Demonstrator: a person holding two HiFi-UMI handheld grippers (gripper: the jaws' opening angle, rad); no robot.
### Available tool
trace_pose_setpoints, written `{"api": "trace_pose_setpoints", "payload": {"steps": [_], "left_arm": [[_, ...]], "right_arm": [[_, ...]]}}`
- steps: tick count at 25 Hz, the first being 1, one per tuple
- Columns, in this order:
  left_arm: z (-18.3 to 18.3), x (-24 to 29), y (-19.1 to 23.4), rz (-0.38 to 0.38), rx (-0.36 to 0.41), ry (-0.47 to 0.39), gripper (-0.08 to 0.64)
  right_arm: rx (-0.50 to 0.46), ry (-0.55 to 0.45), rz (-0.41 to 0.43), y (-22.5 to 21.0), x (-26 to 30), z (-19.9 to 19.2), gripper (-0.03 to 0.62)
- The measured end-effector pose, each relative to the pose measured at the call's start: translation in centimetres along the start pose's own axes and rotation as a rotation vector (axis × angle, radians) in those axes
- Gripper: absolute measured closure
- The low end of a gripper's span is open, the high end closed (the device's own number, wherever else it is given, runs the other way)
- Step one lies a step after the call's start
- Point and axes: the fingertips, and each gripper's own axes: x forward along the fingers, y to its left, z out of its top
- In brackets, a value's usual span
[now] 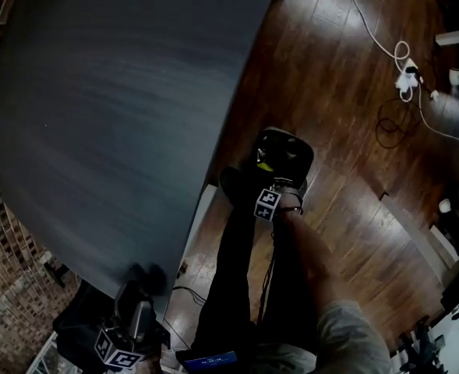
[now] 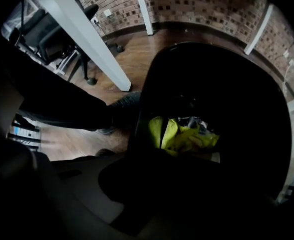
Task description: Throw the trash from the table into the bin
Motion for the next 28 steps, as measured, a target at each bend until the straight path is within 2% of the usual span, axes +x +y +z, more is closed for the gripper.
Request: {"api": "trace_pose_setpoints", "payload": {"steps": [5,7,8,10,14,17,18,20,24,26,28], "left_arm": [[-0.8,0.0,-0.1,-0.005,-0.01,0.025,0.365],[-0.9,0.3,-0.2,-0.011,-0.015,0.023,0.365],[-1.0,0.4,-0.4,-0.015,-0.016,0.025,0.365],[-0.9,0.7,-1.1,-0.026,-0.013,0.026,0.365],[0.1,1.1,-3.1,-0.065,-0.006,0.019,0.365],[1.0,1.8,-4.7,-0.108,-0.018,0.004,0.365],[1.4,2.0,-5.5,-0.125,-0.02,-0.001,0.365],[2.4,2.3,-7.3,-0.161,-0.016,-0.012,0.365],[5.3,2.4,-11.8,-0.243,0.024,-0.028,0.365],[6.6,3.2,-14.3,-0.294,0.068,-0.02,0.365],[7.1,4.4,-16.9,-0.35,0.12,0.019,0.365]], "right_arm": [[0.065,-0.044,-0.007,0.7,-0.2,-0.4,0.554],[0.089,-0.061,-0.008,0.0,-1.1,-0.2,0.513],[0.126,-0.074,-0.002,-0.2,-2.0,-0.2,0.511],[0.271,-0.138,0.03,-0.3,-4.8,-0.3,0.513],[0.631,-0.427,0.117,-0.3,-13.0,-0.1,0.554],[0.812,-0.66,0.177,-1.7,-20.9,0.5,0.556],[0.864,-0.735,0.183,-2.4,-24.0,0.5,0.591],[0.955,-0.866,0.177,-3.9,-30.4,-0.1,0.592],[1.053,-1.107,0.135,-5.6,-45.0,-1.5,0.592],[1.052,-1.226,0.087,-6.4,-53.0,-2.4,0.592],[1.01,-1.297,0.023,-6.7,-59.8,-3.2,0.592]]}}
